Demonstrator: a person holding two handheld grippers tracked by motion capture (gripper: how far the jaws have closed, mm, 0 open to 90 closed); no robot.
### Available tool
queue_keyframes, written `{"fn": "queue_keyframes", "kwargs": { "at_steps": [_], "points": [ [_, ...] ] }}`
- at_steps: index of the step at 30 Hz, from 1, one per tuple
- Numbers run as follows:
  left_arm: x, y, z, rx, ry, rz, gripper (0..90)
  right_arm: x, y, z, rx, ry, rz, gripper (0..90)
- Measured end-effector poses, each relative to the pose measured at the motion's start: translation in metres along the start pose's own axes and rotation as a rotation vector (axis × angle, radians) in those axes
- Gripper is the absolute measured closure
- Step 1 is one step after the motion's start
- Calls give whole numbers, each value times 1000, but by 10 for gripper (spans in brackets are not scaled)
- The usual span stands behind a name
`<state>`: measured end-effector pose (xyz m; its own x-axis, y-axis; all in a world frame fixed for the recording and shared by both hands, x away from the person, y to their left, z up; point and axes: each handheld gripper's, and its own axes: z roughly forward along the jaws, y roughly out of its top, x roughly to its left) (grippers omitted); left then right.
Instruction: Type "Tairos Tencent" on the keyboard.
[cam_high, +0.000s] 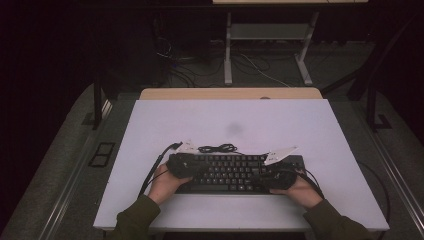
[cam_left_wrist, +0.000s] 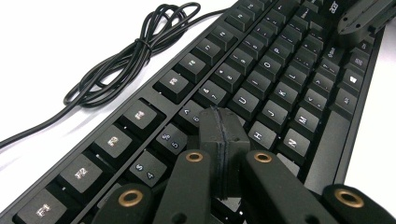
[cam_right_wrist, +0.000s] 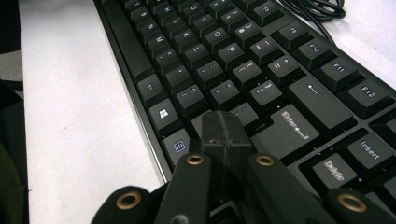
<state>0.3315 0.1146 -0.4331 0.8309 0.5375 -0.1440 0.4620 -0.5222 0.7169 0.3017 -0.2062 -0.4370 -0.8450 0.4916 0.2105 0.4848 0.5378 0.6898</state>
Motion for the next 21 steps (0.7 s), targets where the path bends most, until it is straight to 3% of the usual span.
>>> {"fn": "queue_keyframes", "kwargs": {
  "at_steps": [15, 21],
  "points": [
    [4, 5, -20, -83, 3, -15, 893, 0, 0, 0, 0, 1, -2, 893],
    [4, 4, -27, -97, 7, -6, 588, 0, 0, 0, 0, 1, -2, 893]
  ]
}}
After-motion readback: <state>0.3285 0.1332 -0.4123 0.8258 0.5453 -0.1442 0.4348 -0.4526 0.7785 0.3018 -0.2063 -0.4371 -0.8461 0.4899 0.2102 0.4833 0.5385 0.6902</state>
